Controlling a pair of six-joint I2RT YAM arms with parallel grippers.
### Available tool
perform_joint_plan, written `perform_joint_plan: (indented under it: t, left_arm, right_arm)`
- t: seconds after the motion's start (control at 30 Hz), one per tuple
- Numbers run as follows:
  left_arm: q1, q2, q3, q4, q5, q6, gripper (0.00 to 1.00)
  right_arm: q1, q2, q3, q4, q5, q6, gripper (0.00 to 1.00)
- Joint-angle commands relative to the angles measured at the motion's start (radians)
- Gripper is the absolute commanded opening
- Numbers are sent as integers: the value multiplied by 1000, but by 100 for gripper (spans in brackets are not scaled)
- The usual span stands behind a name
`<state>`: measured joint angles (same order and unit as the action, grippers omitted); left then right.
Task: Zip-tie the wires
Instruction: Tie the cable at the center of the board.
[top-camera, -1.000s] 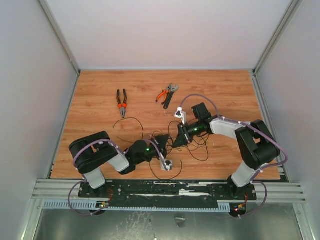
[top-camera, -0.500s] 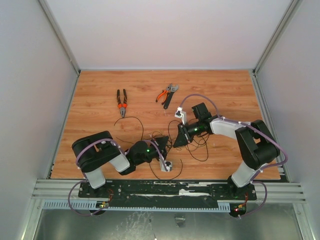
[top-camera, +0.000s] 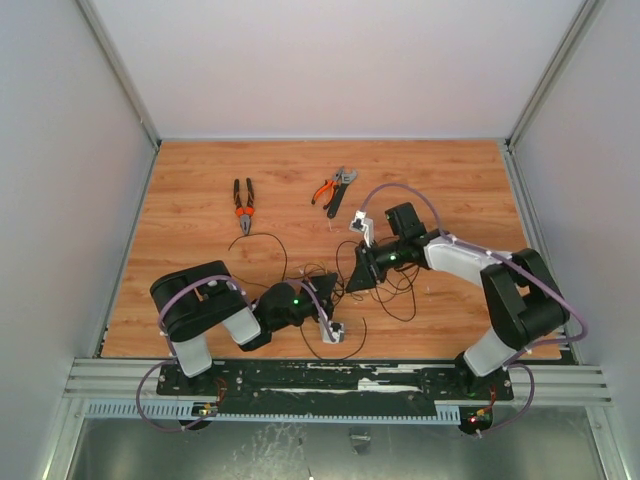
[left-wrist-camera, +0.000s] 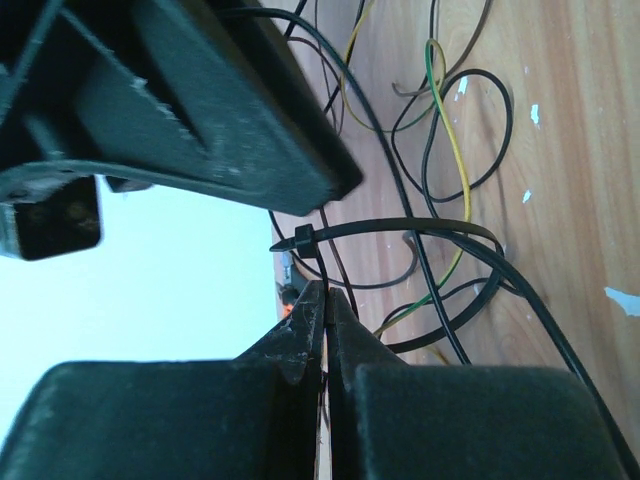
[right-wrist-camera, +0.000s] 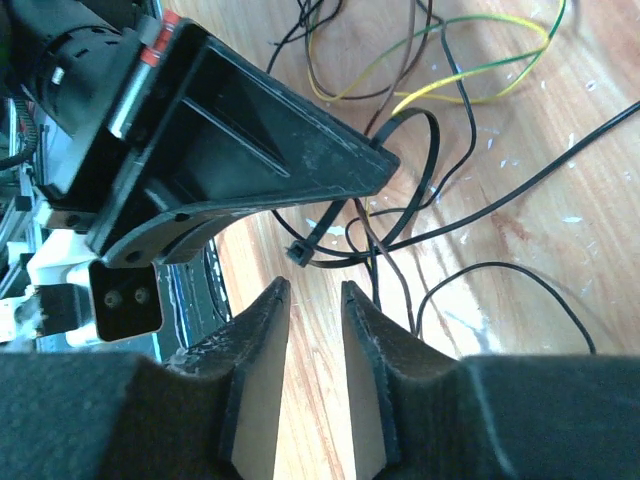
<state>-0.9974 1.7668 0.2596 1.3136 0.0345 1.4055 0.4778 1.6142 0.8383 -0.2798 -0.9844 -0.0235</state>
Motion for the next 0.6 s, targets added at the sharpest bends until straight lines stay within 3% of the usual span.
perform_joint_plan:
  t: [0.0, 0.37, 0.57]
  left_arm:
    - [-9, 14, -14, 70, 0, -21, 0]
    - [-9, 10, -19, 78, 2, -27, 0]
    - [-9, 9, -18, 80, 2, -27, 0]
  right_arm:
    - [2, -92, 36, -27, 51, -33, 32]
    - [32, -106, 50, -6, 60, -22, 45]
    - [50, -85, 53, 17, 75, -7, 46]
